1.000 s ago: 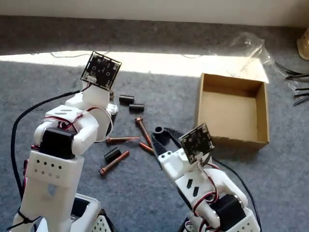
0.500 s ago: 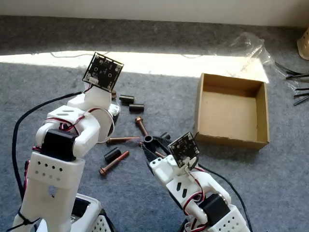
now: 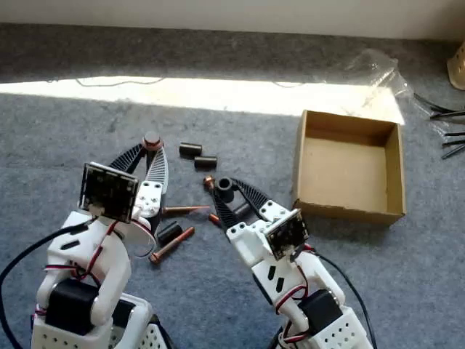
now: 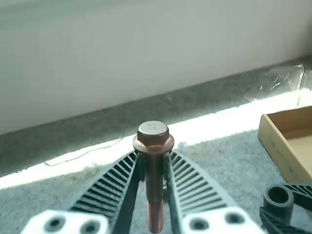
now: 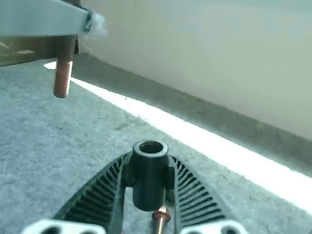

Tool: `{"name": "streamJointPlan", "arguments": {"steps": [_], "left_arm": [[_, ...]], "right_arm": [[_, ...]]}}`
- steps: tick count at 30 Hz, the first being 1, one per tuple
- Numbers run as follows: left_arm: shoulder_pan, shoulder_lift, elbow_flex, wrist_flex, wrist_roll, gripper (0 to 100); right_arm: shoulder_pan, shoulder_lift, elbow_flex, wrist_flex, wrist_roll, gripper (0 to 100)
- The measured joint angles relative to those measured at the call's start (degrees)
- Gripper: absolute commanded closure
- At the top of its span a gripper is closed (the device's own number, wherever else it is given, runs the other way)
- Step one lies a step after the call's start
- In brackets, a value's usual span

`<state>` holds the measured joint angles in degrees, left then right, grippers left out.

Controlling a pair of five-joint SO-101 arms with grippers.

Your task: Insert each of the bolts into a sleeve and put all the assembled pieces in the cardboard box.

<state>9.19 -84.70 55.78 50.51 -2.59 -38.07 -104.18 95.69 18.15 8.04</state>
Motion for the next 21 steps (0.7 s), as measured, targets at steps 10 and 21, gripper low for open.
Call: {"name": "streamJointPlan", "arguments": {"steps": [10, 21], "left_arm": [[0.18, -1.76, 4.92, -11.25, 15.65, 99], [1.76, -2.20, 6.68, -23.21, 14.51, 99]], "right_arm": [[0.00, 0.00, 0.00, -1.41, 1.58, 99.5], [0.00, 0.00, 0.00, -0.70, 1.58, 99.5]]}}
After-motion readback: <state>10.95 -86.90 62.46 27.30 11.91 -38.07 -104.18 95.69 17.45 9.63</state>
